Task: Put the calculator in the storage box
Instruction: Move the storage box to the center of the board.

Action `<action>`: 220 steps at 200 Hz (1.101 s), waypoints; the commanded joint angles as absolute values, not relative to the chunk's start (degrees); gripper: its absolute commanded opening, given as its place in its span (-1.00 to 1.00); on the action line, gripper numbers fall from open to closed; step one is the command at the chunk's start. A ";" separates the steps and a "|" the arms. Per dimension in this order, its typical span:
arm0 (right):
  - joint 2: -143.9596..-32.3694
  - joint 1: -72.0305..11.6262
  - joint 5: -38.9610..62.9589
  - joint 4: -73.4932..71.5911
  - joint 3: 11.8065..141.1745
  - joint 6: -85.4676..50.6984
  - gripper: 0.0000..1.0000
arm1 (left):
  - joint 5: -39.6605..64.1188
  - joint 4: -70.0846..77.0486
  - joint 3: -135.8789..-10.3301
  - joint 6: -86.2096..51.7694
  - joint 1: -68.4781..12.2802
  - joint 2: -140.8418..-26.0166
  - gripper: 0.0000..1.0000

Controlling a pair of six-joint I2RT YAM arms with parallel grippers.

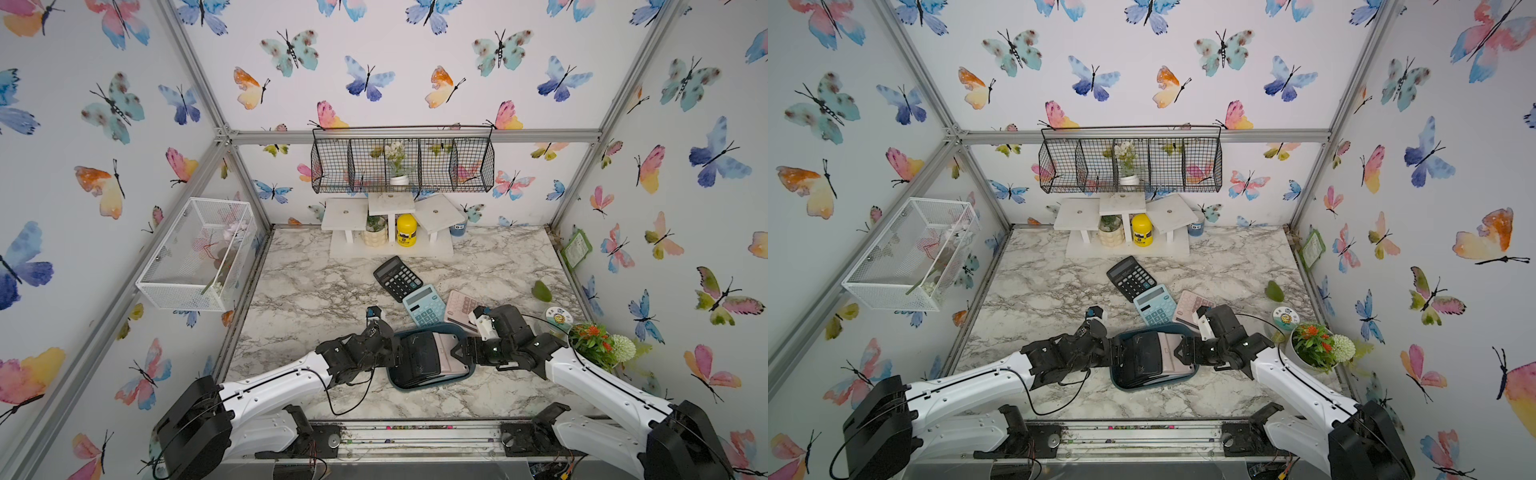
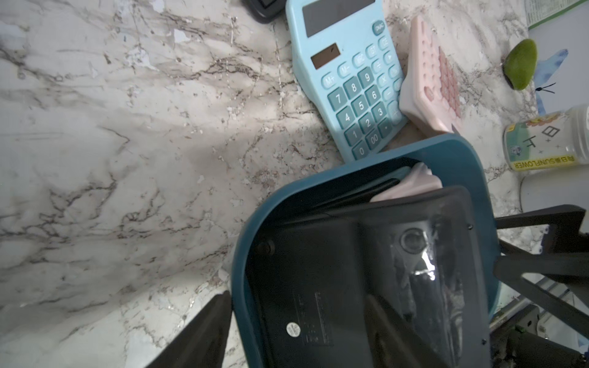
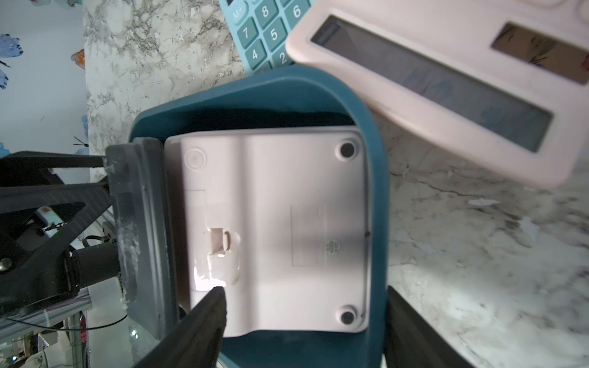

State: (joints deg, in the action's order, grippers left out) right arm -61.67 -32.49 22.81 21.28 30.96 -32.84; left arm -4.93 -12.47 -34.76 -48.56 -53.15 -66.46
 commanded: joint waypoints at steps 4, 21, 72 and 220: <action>-63.12 -32.61 29.84 15.35 30.19 -34.35 0.48 | -1.07 -6.53 -33.51 -47.21 -51.03 -67.85 0.27; -63.69 -32.69 30.69 14.02 29.98 -34.88 0.46 | -1.43 -6.27 -33.53 -46.54 -49.97 -68.24 0.23; -66.89 -34.92 31.60 9.90 30.65 -36.87 0.42 | 0.26 -3.90 -32.97 -44.29 -45.13 -68.97 0.15; -81.83 -35.58 28.85 8.38 45.26 -34.51 0.30 | 3.64 0.28 -39.69 -38.82 -37.32 -77.57 0.12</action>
